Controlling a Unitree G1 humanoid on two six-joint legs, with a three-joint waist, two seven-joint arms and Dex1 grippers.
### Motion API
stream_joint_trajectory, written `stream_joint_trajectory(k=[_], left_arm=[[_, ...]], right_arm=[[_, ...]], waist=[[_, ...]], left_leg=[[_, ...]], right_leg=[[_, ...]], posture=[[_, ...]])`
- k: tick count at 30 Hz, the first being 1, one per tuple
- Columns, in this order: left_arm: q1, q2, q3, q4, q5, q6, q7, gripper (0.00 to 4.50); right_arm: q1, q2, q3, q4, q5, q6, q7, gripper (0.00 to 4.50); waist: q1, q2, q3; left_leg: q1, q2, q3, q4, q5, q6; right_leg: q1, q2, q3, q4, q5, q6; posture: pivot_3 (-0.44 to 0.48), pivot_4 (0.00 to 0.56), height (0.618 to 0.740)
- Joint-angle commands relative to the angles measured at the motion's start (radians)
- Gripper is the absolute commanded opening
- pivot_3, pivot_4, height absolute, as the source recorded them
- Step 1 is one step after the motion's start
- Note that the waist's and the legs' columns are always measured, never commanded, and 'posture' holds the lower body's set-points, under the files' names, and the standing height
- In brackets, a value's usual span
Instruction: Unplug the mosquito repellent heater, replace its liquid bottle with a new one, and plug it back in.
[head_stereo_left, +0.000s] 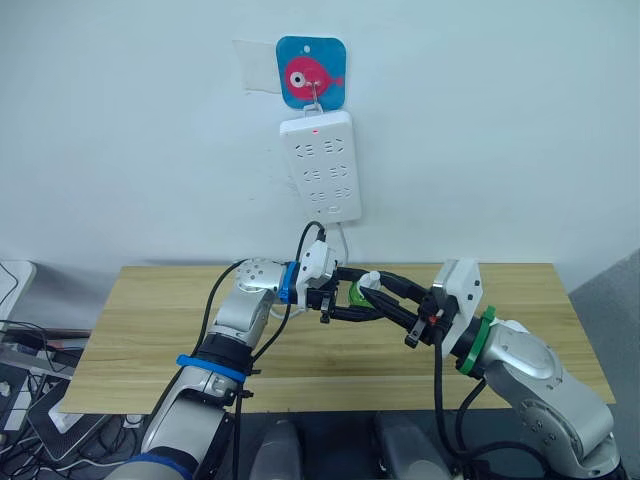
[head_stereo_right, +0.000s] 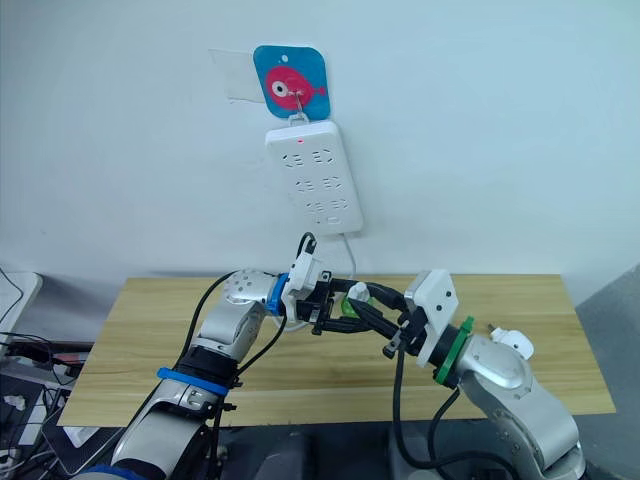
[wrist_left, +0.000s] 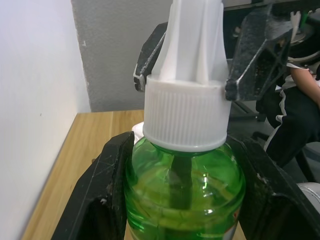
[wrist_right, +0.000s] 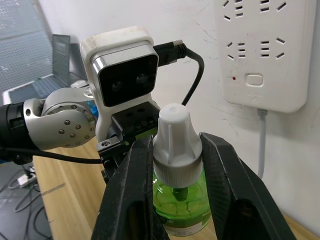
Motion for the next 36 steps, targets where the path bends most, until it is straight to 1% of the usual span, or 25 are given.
stream_joint_trajectory(k=[1,5,7,9,12,15,22,25,28,32,36], left_arm=[[-0.011,-0.008,0.003,-0.018,-0.006,-0.008,0.01,2.28],[-0.009,-0.005,0.006,-0.015,-0.006,-0.012,0.004,2.28],[-0.008,-0.004,0.006,-0.013,-0.005,-0.013,0.004,2.28],[-0.009,-0.006,0.004,-0.011,-0.005,-0.014,0.004,2.28],[-0.013,-0.011,0.004,-0.006,-0.003,-0.016,0.005,2.28],[-0.016,-0.012,0.005,-0.002,-0.002,-0.018,0.006,2.28],[0.001,0.014,0.023,0.009,0.002,-0.024,0.015,2.28],[0.011,0.022,0.027,0.006,0.0,-0.022,0.022,2.28],[0.015,0.027,0.029,0.006,-0.001,-0.022,0.028,2.28],[0.014,0.031,0.031,0.01,-0.002,-0.023,0.035,2.28],[0.02,0.05,0.041,0.017,-0.002,-0.028,0.035,2.28]], right_arm=[[-0.068,0.053,0.11,-0.199,0.029,0.104,-0.094,1.0],[-0.204,0.099,0.188,-0.25,0.124,0.189,-0.27,1.0],[-0.253,0.082,0.217,-0.25,0.195,0.196,-0.348,1.0],[-0.276,0.037,0.215,-0.25,0.295,0.183,-0.417,1.0],[-0.292,-0.055,0.182,-0.25,0.407,0.143,-0.48,1.0],[-0.302,-0.141,0.158,-0.25,0.487,0.1,-0.517,1.0],[-0.304,-0.325,0.027,-0.25,0.634,-0.012,-0.595,1.0],[-0.282,-0.353,0.029,-0.25,0.631,-0.022,-0.642,1.0],[-0.203,-0.337,0.052,-0.25,0.516,0.0,-0.654,1.0],[-0.146,-0.296,0.062,-0.246,0.406,0.021,-0.64,1.0],[-0.072,-0.273,0.023,-0.218,0.301,0.015,-0.621,1.0]], waist=[[-0.001,0.0,0.0],[-0.003,0.0,0.0],[-0.001,0.0,0.0],[0.003,0.0,0.0],[0.001,0.0,0.0],[0.0,0.0,0.0],[0.0,0.0,0.0],[-0.001,-0.001,0.0],[0.0,-0.001,0.0],[0.001,-0.001,0.0],[0.001,-0.001,0.0]], left_leg=[[0.0,0.0,0.0,0.0,0.0,0.0],[0.0,0.0,0.0,0.0,0.0,-0.001],[0.0,0.0,-0.001,0.0,0.0,-0.001],[-0.001,0.0,-0.001,0.0,0.0,-0.001],[-0.002,-0.001,-0.001,0.0,0.0,-0.001],[-0.002,-0.002,0.0,0.0,0.0,-0.001],[-0.002,0.0,-0.001,-0.001,0.0,-0.001],[-0.002,0.0,-0.001,-0.001,0.0,-0.001],[-0.002,0.0,-0.001,-0.001,0.0,-0.001],[-0.002,0.0,0.0,-0.001,0.0,-0.001],[-0.002,-0.001,0.0,-0.001,0.0,-0.001]], right_leg=[[0.0,0.0,0.0,0.0,0.0,0.0],[-0.001,0.0,0.0,0.001,0.0,0.0],[-0.001,0.0,-0.001,0.0,0.0,0.0],[0.0,-0.001,-0.001,-0.001,0.0,0.0],[0.0,-0.004,-0.001,-0.003,0.0,0.0],[0.0,-0.004,-0.001,-0.002,0.0,0.0],[-0.001,-0.001,-0.002,-0.001,0.0,0.0],[-0.001,-0.001,-0.001,-0.002,0.0,0.0],[-0.001,-0.001,-0.001,-0.002,0.0,0.0],[-0.001,-0.001,0.0,-0.002,0.0,0.0],[-0.001,-0.001,0.0,-0.002,0.0,0.0]], posture=[[-0.074,0.197,0.74],[-0.077,0.197,0.74],[-0.082,0.196,0.74],[-0.085,0.195,0.74],[-0.084,0.195,0.74],[-0.083,0.194,0.74],[-0.078,0.197,0.74],[-0.078,0.197,0.74],[-0.088,0.198,0.74],[-0.088,0.197,0.74],[-0.081,0.192,0.74]])
